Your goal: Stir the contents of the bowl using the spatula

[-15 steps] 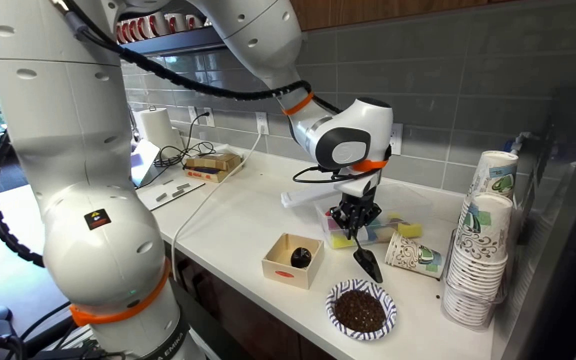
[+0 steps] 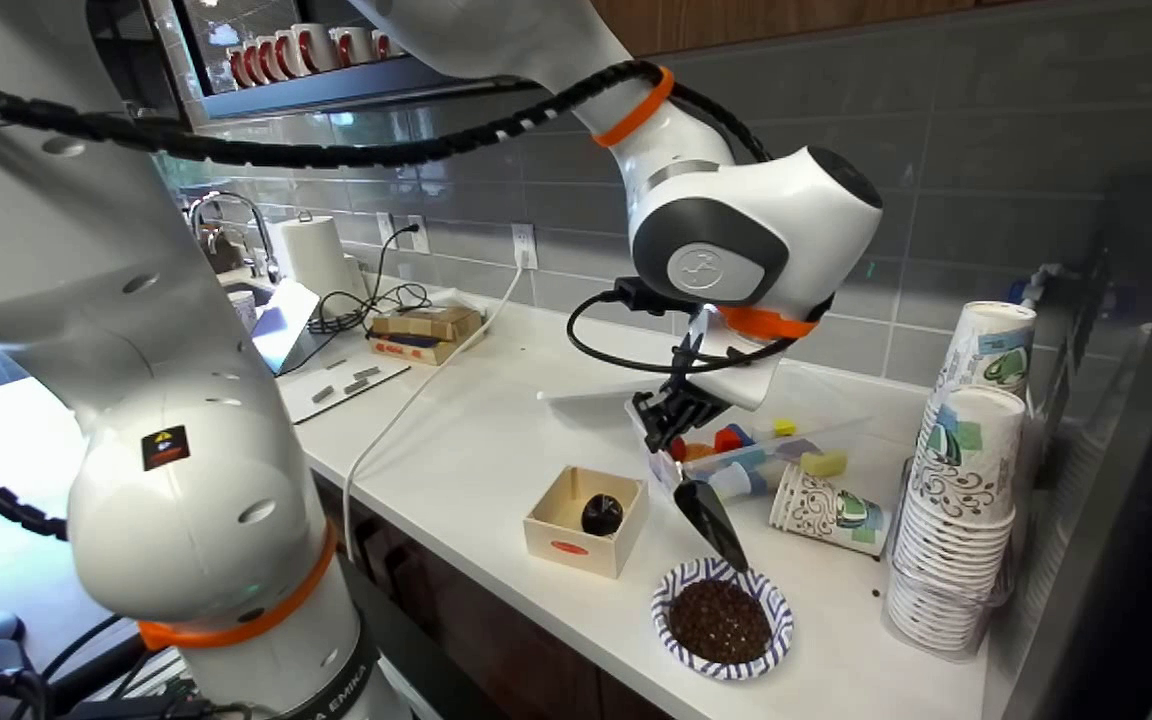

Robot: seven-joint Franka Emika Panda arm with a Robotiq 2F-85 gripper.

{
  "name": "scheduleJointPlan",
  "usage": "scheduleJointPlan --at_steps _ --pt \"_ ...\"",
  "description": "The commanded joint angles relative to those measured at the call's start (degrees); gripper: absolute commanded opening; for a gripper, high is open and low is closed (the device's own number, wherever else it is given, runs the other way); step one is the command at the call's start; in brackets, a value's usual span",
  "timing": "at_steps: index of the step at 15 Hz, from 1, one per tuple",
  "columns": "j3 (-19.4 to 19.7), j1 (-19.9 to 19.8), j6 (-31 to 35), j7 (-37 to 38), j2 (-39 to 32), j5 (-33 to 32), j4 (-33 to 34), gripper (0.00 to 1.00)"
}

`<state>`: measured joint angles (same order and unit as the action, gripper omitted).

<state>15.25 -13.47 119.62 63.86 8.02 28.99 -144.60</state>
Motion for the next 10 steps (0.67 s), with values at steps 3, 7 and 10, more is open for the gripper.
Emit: scheduleJointPlan --at_steps 3,7,10 --pt "1.44 -0.74 -9.89 -17.35 -3.56 7.92 -1.35 0.03" --pt "1.34 -1.57 -13.17 -23.93 -8.69 7.65 -0.38 0.03" --pt "1.16 -1.83 -14.24 -28.21 -12.08 7.9 0.21 0.03"
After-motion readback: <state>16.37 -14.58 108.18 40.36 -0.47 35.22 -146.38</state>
